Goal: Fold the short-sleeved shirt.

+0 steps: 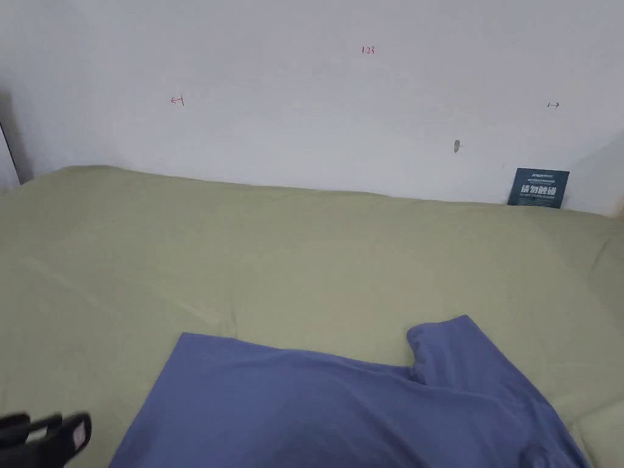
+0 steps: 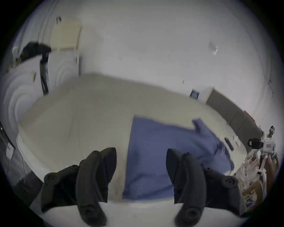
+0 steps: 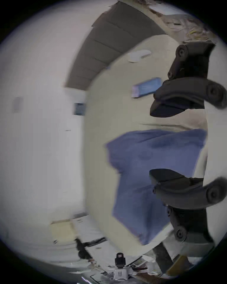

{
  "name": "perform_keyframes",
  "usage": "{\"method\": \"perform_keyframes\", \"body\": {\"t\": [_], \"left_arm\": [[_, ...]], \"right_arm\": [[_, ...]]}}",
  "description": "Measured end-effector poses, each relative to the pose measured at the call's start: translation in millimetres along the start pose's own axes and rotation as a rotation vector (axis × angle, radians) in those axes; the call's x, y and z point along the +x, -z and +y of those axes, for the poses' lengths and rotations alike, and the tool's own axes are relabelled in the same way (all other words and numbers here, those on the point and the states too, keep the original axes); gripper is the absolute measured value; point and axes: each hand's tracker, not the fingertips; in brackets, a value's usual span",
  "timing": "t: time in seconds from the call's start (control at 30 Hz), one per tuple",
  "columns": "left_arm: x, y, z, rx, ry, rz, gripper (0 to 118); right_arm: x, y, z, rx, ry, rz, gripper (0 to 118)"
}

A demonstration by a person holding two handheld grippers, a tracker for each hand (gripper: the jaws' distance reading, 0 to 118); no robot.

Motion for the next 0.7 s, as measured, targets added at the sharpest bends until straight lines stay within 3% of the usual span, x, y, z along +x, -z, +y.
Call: {"method": "perform_keyframes", "body": {"t": [0.07,0.17,0.2,0.23,0.27,0.3,0.33,0.37,0.63,0.7], "left_arm": [[46,-13,23,0.095,0.015,-0.018,75],[93,-19,34,0.193,0.035,-0.025,72],[77,-7,26,0.226,0.058,-0.034,67],[90,-7,23,0.250,0.090,-0.037,56],[105,-8,18,0.282,0.126,-0.014,27],[116,-8,13,0.314,0.168,-0.008,27],[134,-8,5,0.335,0.216,0.007,19],[145,-7,-1,0.330,0.255,0.028,4],[146,31,-2,0.159,0.224,-0.097,2],[130,60,16,0.089,0.199,-0.118,14]], "right_arm": [[-24,-12,23,0.184,-0.042,0.005,74],[-59,-17,40,0.323,-0.092,-0.036,71],[-68,-18,42,0.337,-0.091,-0.054,65],[-79,-14,41,0.338,-0.079,-0.056,53],[-86,-13,39,0.336,-0.071,-0.046,31],[-91,-12,37,0.337,-0.056,-0.033,31],[-97,-9,34,0.324,-0.036,-0.023,20],[-96,0,28,0.308,-0.032,-0.045,0],[-97,22,8,0.228,-0.019,-0.030,0],[-90,29,10,0.214,-0.001,-0.026,0]]}}
